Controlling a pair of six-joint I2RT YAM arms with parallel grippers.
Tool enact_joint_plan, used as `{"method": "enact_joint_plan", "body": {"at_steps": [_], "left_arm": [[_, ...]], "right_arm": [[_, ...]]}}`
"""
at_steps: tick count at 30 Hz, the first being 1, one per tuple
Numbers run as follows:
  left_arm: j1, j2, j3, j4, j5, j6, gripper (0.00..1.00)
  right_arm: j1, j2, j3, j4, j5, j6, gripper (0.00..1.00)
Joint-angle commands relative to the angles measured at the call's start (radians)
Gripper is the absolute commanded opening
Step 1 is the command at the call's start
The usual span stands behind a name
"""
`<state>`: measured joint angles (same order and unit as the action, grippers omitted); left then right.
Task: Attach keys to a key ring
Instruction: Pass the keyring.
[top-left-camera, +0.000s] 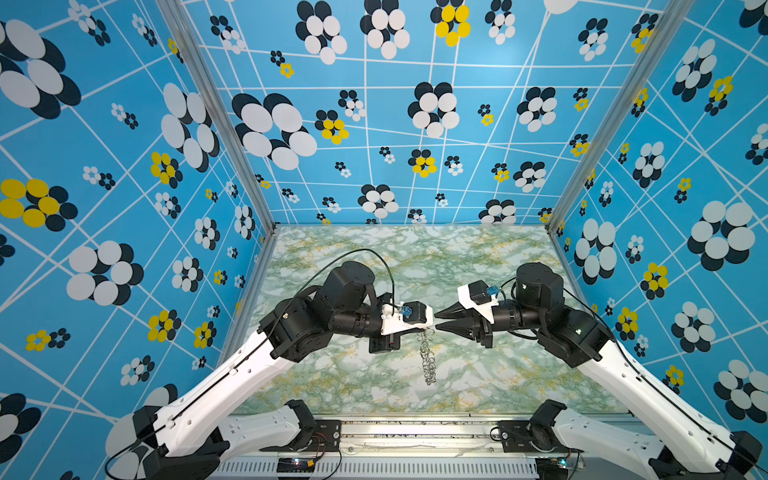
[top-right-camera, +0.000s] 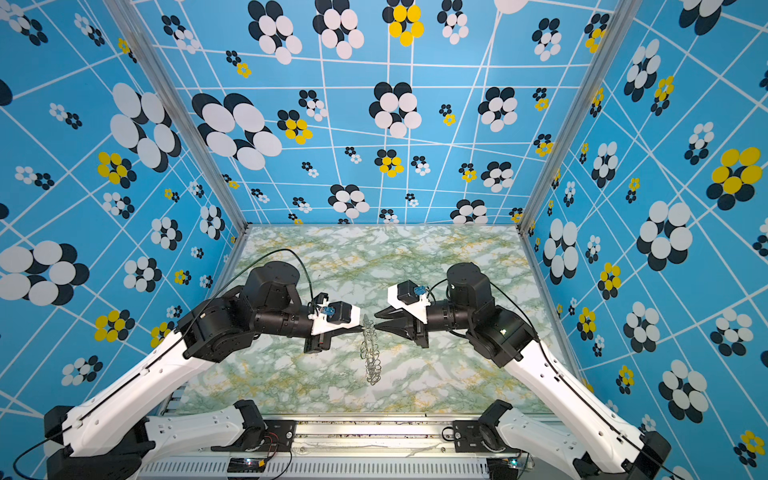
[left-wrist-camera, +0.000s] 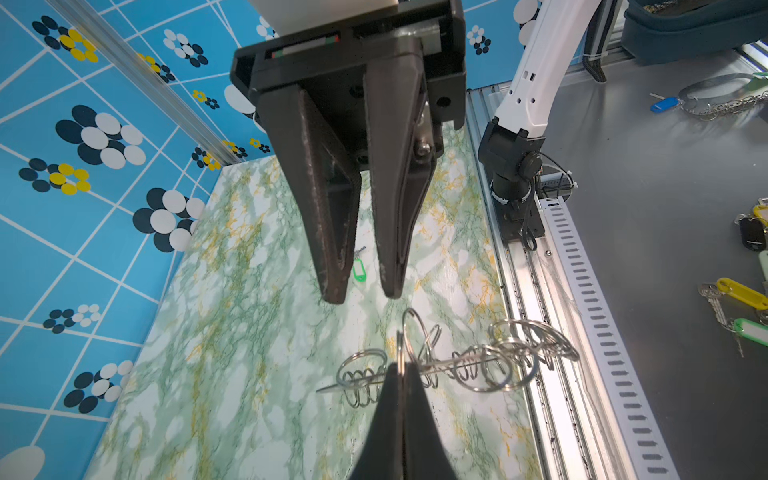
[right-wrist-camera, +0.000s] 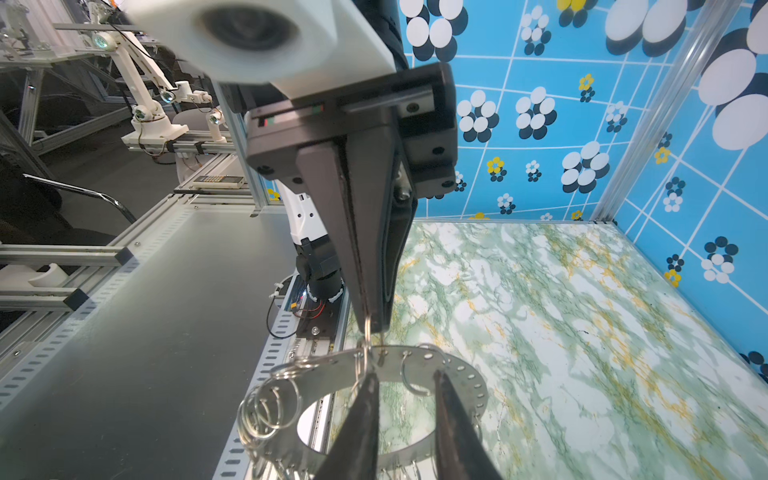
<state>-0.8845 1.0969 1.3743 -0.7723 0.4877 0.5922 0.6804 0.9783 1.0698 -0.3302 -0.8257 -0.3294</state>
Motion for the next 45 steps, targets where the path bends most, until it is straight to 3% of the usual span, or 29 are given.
{"method": "enact_joint_plan", "body": {"at_steps": [1, 21, 29, 33, 41, 45], "left_arm": [[-0.008, 0.005, 0.044, -0.042, -0.009, 0.044, 0.00], [-0.018, 0.008, 0.057, 0.025, 0.006, 0.035, 0.00], [-0.017, 0.008, 0.056, 0.051, -0.008, 0.031, 0.00], [-0.016, 0.011, 0.058, 0.063, 0.004, 0.023, 0.00], [-0.018, 0.013, 0.056, 0.062, 0.017, 0.011, 0.00], [-0.021, 0.014, 0.054, 0.059, 0.026, 0.005, 0.00]], "right_arm": [[0.008, -0.001, 0.033, 0.018, -0.034, -0.003, 0.24], [0.066, 0.011, 0.018, -0.026, 0.042, -0.047, 0.20], [0.093, -0.002, 0.004, -0.051, 0.043, -0.043, 0.33], [0.111, 0.006, -0.002, -0.050, 0.068, -0.048, 0.33], [0.112, 0.000, 0.001, -0.008, 0.118, -0.018, 0.16], [0.112, 0.003, 0.001, 0.012, 0.124, 0.009, 0.13]]}}
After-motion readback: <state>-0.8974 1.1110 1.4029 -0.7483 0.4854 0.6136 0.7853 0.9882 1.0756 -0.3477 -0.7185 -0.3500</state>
